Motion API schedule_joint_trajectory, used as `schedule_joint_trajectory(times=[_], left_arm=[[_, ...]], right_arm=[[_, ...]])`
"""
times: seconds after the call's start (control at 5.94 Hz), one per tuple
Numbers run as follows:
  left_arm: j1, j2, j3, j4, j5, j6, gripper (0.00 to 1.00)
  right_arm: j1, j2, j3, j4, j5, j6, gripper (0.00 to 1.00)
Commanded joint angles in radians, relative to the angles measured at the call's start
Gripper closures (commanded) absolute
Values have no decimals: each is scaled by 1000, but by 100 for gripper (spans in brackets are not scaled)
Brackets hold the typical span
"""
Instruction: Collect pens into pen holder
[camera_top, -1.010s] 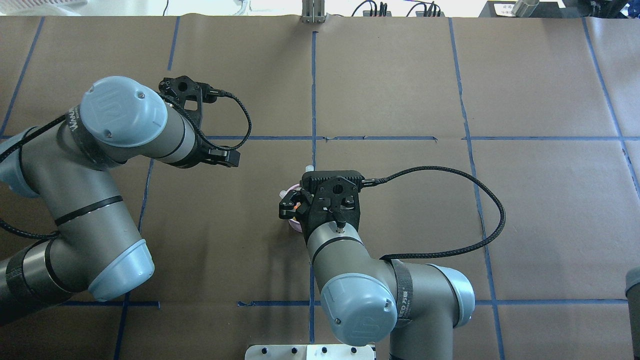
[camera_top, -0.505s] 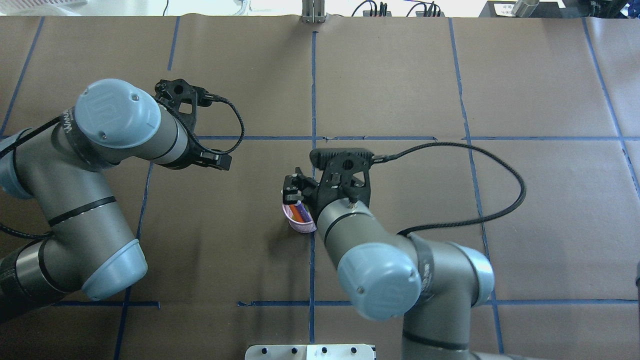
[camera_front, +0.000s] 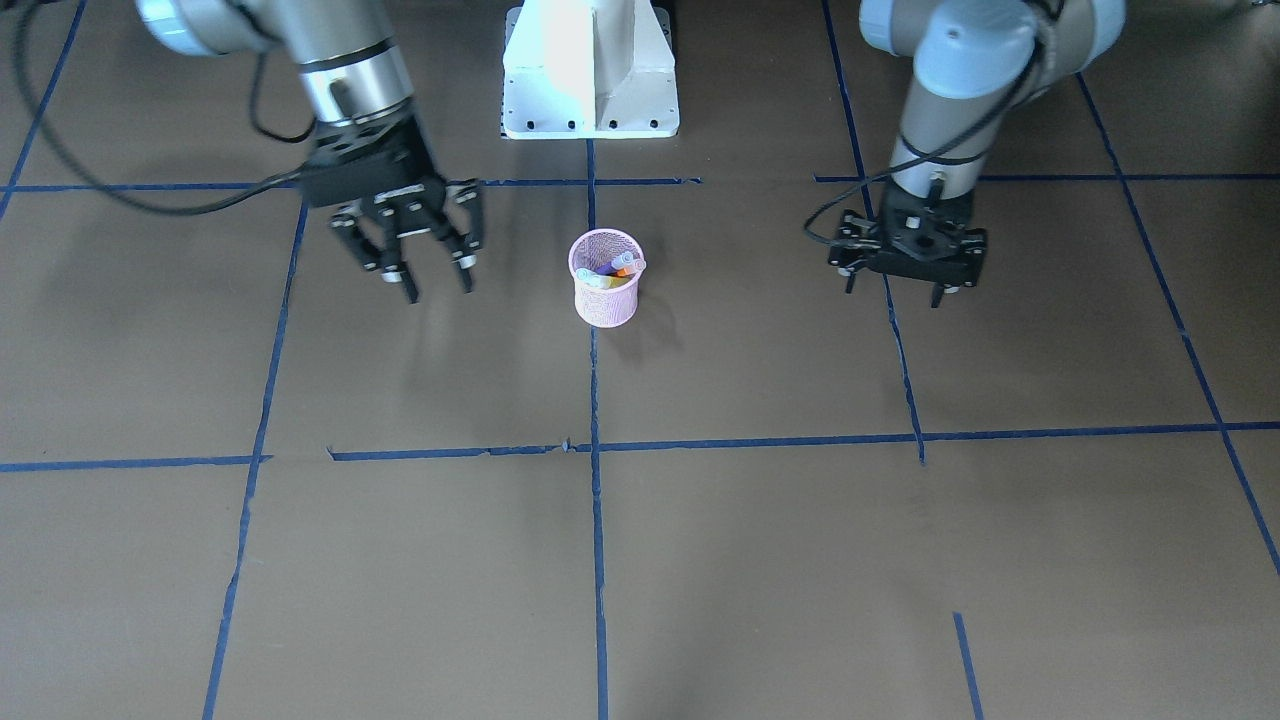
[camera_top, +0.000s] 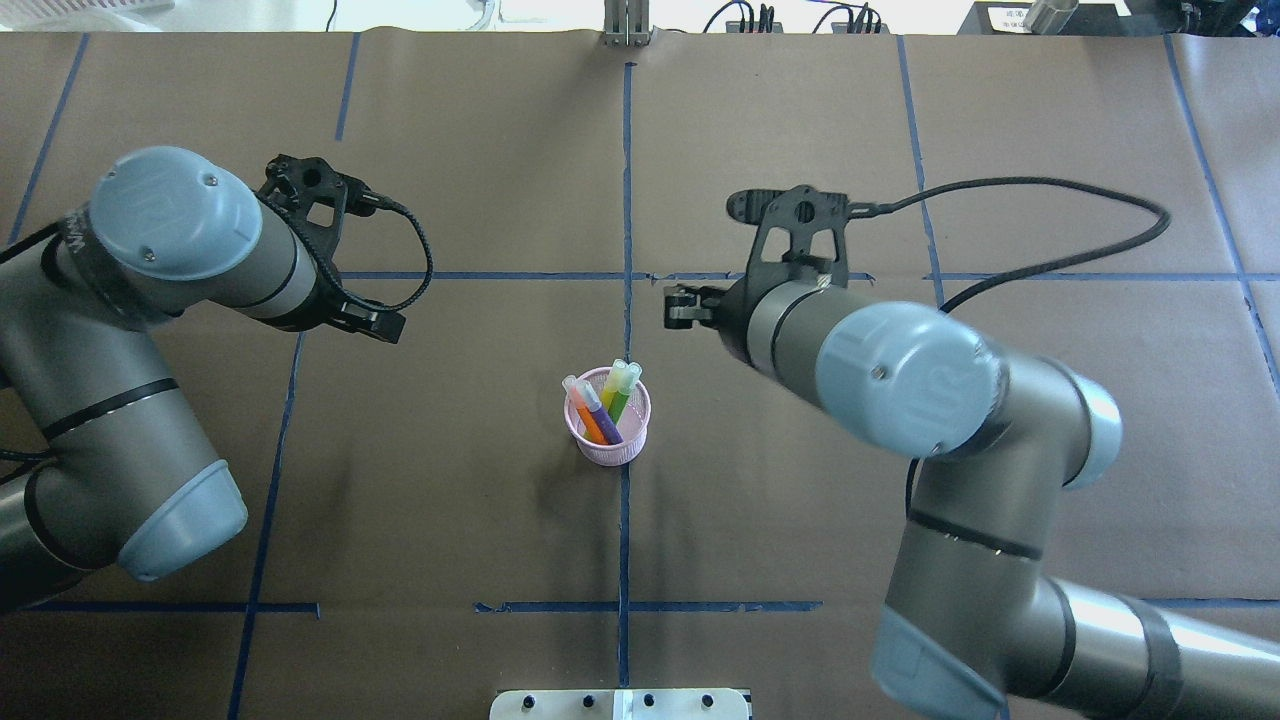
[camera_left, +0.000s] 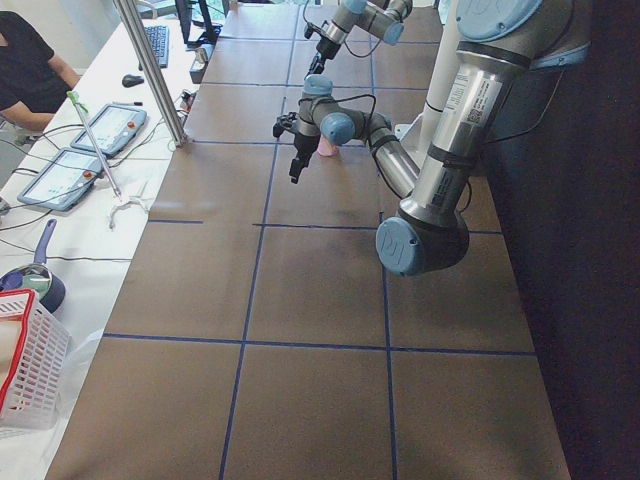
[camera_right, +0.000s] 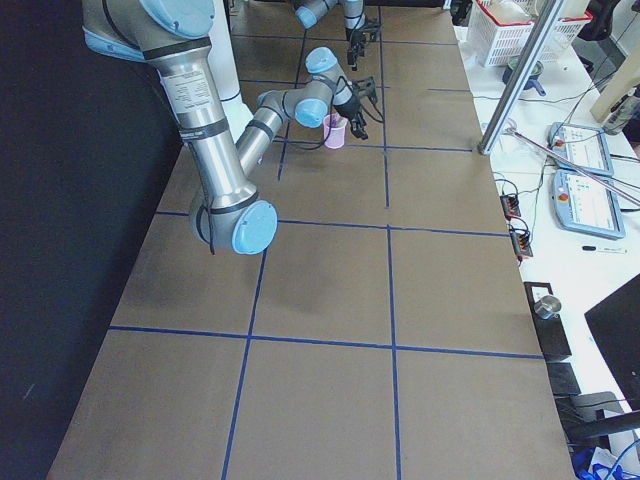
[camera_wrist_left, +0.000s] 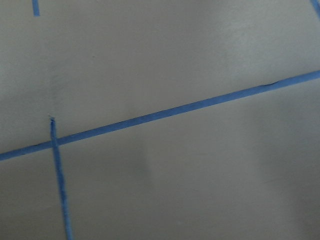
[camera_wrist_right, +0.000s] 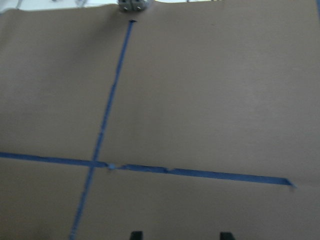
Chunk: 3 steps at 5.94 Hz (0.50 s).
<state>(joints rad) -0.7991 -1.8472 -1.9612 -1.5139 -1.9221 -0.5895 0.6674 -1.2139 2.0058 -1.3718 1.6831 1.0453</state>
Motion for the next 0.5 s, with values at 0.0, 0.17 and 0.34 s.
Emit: schedule_joint_trajectory(times=[0.0, 0.17, 0.34], left_arm=[[-217, 165, -5, 4, -236, 239, 0], [-390, 249, 5, 12, -327, 451, 0], [-564, 297, 57, 14, -359, 523, 0]], right_arm=[[265, -197, -27, -1, 311, -335, 41], [451, -287, -68, -3, 524, -504, 41], [601, -359, -126, -7, 609, -677, 41]])
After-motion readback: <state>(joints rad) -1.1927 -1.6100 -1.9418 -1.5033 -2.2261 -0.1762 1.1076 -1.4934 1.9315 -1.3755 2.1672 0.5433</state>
